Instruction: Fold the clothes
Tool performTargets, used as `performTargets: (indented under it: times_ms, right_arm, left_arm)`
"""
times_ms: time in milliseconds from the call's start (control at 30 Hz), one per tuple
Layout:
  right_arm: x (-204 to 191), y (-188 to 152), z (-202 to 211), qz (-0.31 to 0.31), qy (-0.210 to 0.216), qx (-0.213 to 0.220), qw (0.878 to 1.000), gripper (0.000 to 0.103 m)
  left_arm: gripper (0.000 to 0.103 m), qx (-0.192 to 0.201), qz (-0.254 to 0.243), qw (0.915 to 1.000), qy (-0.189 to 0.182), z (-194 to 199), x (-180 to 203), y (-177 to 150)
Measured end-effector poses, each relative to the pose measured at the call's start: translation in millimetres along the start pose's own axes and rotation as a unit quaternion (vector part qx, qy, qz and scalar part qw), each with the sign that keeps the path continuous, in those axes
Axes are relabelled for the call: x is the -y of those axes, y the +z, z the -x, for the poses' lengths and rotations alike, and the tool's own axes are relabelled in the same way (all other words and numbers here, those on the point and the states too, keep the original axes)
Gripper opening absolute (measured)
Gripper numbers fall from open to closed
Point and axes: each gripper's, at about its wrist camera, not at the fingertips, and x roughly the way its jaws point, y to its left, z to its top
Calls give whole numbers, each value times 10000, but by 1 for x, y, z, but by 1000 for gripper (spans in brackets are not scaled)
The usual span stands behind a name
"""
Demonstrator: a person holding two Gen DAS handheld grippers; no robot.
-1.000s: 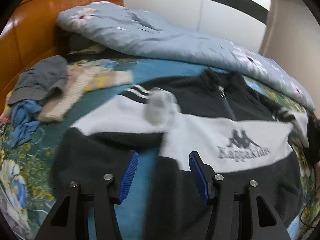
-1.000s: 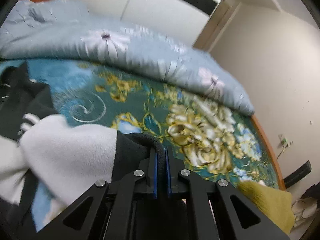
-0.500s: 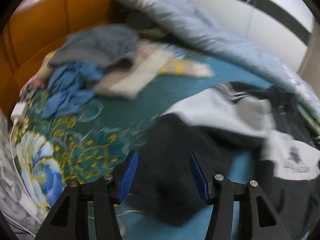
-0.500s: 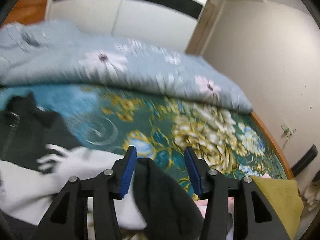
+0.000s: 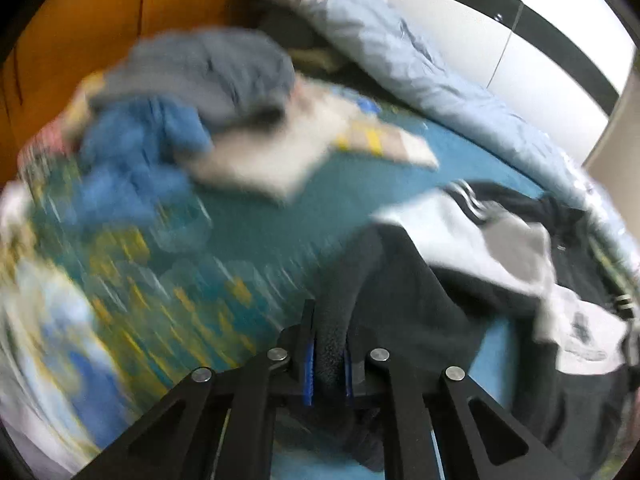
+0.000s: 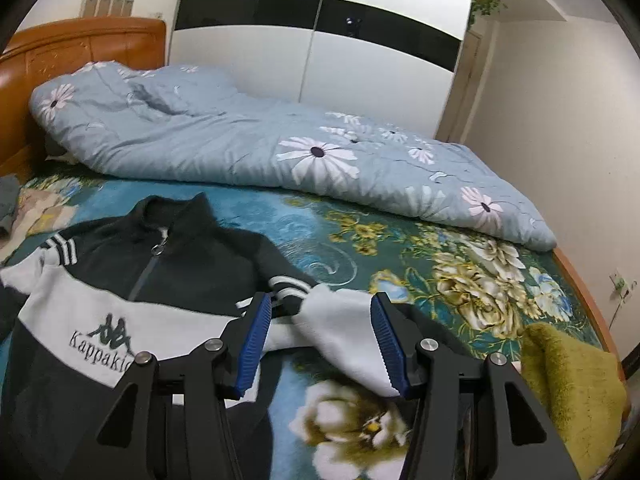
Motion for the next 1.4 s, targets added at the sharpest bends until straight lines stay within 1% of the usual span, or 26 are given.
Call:
performTargets:
  times_ms: [67, 133, 200, 233, 300, 367, 400, 467, 500, 533, 600, 667, 700, 733, 800, 867, 933, 1000, 1033, 1067, 1100, 1133, 1200, 1267, 1300, 1400]
  right_arm:
    - [-3, -2, 0, 30, -51, -62, 10000, 53]
    - [-3, -6, -3, 14, -72, -150, 9999, 53]
    - [-4, -12, -7, 4, -73, -278, 9996, 53]
    - [-6, -17, -10, -4, -38, -377, 9993, 53]
    - [-9, -26, -14, -41, 80, -547, 9985, 53]
    - [-10, -35, -18, -81, 203, -697, 9973, 53]
    - [-10, -39, -19, -97, 242, -751, 9968, 53]
    - [-10, -47, -17, -131, 323, -818, 9960, 53]
    - [-8, -51, -15, -163, 400, -840, 9955, 53]
    - [-8, -57, -12, -181, 517, -874, 9947, 53]
    - [-7, -72, -4, -186, 788, -965, 9920, 53]
    - [-8, -87, 4, -182, 1060, -1076, 9884, 53]
    - [-9, -96, 6, -155, 1200, -1166, 9858, 53]
    - [-12, -107, 10, -122, 1330, -1249, 9831, 53]
    - [-16, -131, 17, -79, 1577, -1414, 9773, 53]
    - [-22, -152, 20, -71, 1792, -1627, 9702, 53]
    - [-27, -166, 18, -64, 1828, -1788, 9667, 53]
    - [-26, -172, 16, -219, 1919, -1832, 9639, 49]
    - [-24, -172, 16, -345, 1979, -1831, 9623, 40]
    - [-21, -172, 16, -491, 2044, -1824, 9605, 25]
    - [-18, -171, 16, -638, 2108, -1817, 9584, 17]
    - [-13, -169, 19, -781, 2218, -1757, 9559, 13]
    - [-1, -164, 31, -1060, 2518, -1538, 9496, 11]
    - [23, -153, 45, -1534, 2714, -1223, 9423, 10]
    - [35, -148, 50, -1697, 2706, -1085, 9414, 10]
    - [51, -134, 55, -1762, 2480, -867, 9487, 10]
  left_arm:
    - [11, 246, -442, 9969, 609, 2, -8, 28]
    - [11, 332, -750, 9898, 1165, -5, -21, 57]
    - [12, 173, -846, 9883, 1256, -20, -34, 81]
    - [15, 147, -914, 9864, 1361, -27, -36, 88]
    - [15, 86, -1123, 9825, 1482, -44, -35, 93]
    - [15, -65, -1119, 9835, 1419, -56, -35, 92]
    - [16, -46, -1140, 9853, 1271, -57, -33, 90]
    - [25, -5, -1194, 9869, 1081, -48, -28, 82]
    - [35, 16, -1221, 9876, 987, -43, -26, 78]
    - [44, 85, -1099, 9895, 936, -33, -27, 74]
    - [52, 228, -843, 9927, 835, -12, -30, 65]
    - [54, 371, -586, 9949, 734, 9, -32, 57]
    - [54, 386, -378, 9975, 455, 25, -31, 45]
    - [55, 348, -311, 9988, 162, 33, -26, 35]
    - [58, 267, -187, 9986, -425, 48, -16, 16]
    - [58, 147, -273, 9961, -821, 56, 2, -6]
    - [58, 26, -363, 9920, -1212, 65, 20, -29]
    - [58, -98, -373, 9880, -1496, 67, 37, -46]
    - [58, -174, -396, 9860, -1608, 67, 43, -51]
    - [58, -251, -421, 9839, -1719, 66, 48, -57]
    - [58, -350, -430, 9818, -1819, 66, 55, -64]
    - [58, -438, -417, 9804, -1877, 66, 58, -71]
    - [58, -615, -369, 9749, -2109, 67, 64, -84]
    - [58, -722, -279, 9683, -2377, 67, 68, -96]
    - [59, -825, -266, 9650, -2474, 65, 71, -101]
    - [59, -1136, -231, 9549, -2733, 58, 83, -115]
